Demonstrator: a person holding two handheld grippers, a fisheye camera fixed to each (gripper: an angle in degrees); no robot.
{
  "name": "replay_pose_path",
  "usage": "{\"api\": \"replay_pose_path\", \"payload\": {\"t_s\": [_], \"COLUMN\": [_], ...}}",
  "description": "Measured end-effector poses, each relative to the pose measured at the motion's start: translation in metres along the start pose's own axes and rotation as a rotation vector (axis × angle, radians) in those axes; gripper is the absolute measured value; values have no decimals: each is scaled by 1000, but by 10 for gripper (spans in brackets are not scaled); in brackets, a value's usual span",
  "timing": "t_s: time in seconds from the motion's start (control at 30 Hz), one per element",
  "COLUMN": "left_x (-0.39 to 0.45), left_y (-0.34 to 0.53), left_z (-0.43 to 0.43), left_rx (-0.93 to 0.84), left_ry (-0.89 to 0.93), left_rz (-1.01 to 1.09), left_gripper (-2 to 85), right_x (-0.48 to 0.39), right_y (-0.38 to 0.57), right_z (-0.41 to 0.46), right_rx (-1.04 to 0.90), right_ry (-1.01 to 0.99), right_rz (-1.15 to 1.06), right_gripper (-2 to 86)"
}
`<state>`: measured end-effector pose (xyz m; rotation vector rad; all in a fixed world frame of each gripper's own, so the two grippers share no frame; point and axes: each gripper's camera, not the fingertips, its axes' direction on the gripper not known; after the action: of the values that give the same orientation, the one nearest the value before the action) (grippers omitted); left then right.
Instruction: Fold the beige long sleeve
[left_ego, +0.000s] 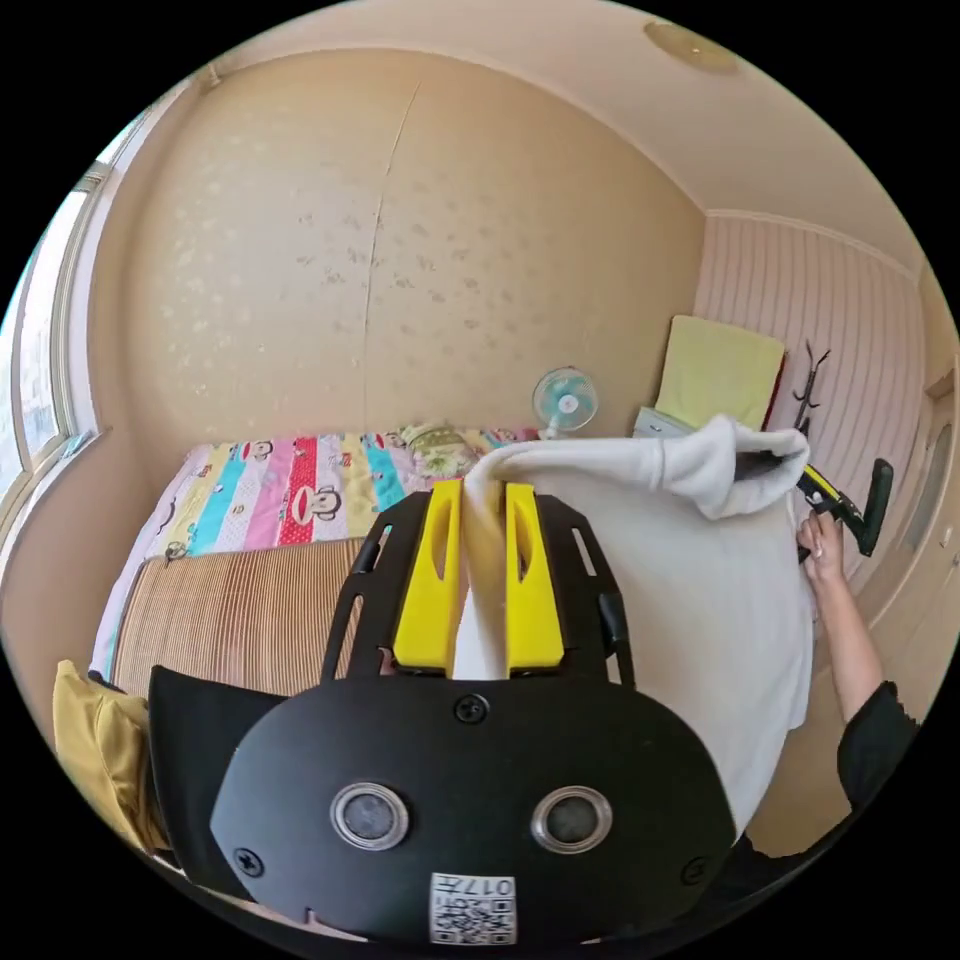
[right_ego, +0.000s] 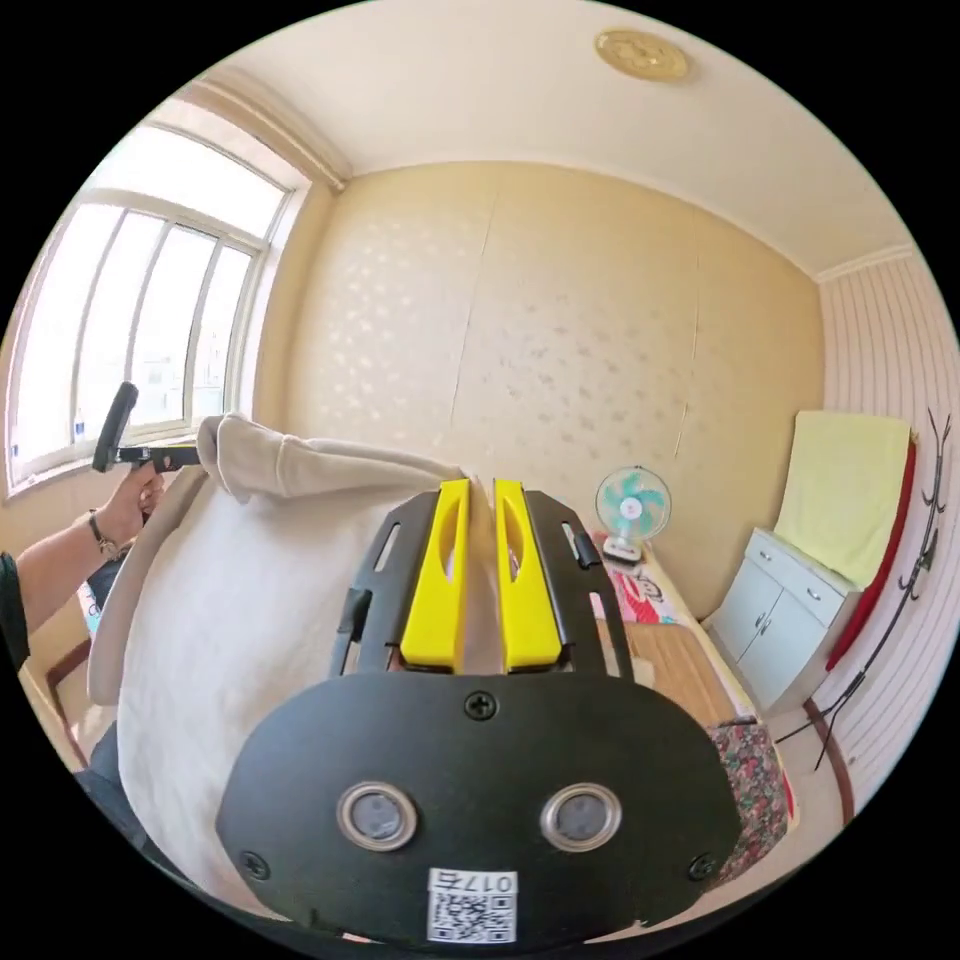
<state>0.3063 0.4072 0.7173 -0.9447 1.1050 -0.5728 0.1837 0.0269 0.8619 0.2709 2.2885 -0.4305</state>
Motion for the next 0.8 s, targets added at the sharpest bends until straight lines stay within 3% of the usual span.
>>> {"api": "replay_pose_path", "payload": {"t_s": [0.03,0.1,0.27,0.37,0.47,0.57,0.7,0.8], "left_x": [-8,4,64,57,47,32,15,30], "left_y": [0,22,174,255,307,345,366,395], "left_z": [59,114,219,245,241,245,220,196], "left_rx": [-175,-292,-492,-603,-621,-697,-592,-514], "left_ry": [-65,-104,-75,-29,-28,-5,13,56], "left_rz": [-28,33,328,321,335,288,90,11], "left_gripper": [80,81,75,76,80,79,77,75], "right_x": [13,12,-36,-75,-108,-139,-160,-137], "right_y": [3,39,188,290,355,398,429,452], "right_z": [67,128,219,244,238,243,222,206], "right_rx": [-223,-346,-518,-603,-585,-658,-602,-585], "right_ry": [24,12,-198,-272,-329,-247,-23,54], "right_rz": [101,136,75,48,47,-22,-182,-150], "right_gripper": [71,76,80,82,85,84,48,31]}}
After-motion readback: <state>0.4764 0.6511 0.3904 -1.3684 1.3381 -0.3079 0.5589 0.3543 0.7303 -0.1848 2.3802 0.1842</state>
